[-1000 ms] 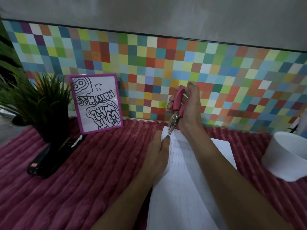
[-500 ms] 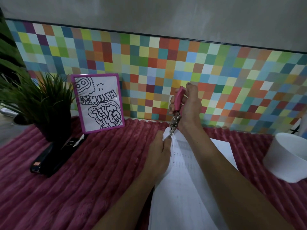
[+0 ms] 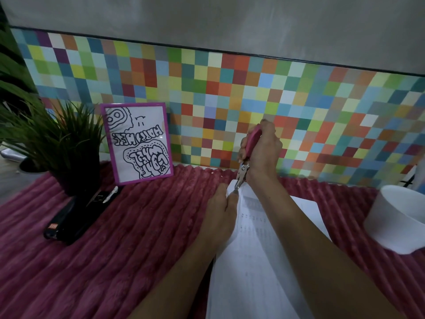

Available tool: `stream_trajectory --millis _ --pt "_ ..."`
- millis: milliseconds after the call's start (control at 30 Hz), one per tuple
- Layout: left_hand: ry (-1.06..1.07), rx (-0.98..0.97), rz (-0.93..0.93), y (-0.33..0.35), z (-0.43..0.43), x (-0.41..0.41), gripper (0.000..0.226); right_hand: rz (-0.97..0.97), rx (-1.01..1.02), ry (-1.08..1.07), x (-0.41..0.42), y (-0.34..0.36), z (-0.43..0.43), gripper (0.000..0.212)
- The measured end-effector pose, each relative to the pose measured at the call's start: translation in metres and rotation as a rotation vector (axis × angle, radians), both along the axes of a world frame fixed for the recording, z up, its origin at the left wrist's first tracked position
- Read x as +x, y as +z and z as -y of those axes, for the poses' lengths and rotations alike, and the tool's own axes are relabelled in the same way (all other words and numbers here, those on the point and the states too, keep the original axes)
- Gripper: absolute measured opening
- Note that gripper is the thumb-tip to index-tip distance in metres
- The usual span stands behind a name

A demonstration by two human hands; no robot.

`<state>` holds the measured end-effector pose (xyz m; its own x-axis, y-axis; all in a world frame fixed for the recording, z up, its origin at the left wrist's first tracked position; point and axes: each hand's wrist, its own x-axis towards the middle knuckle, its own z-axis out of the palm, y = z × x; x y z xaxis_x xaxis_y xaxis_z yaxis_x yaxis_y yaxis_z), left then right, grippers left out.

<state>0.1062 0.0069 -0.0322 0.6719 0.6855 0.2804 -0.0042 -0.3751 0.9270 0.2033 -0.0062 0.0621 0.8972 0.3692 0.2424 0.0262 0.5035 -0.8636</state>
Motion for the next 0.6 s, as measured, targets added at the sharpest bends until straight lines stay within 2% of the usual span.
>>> stream_trajectory --millis 600 --pt "0.076 0.018 -0.015 0.001 0.001 -0.001 0.029 -0.003 -0.136 0.179 0.000 0.001 0.011 0.030"
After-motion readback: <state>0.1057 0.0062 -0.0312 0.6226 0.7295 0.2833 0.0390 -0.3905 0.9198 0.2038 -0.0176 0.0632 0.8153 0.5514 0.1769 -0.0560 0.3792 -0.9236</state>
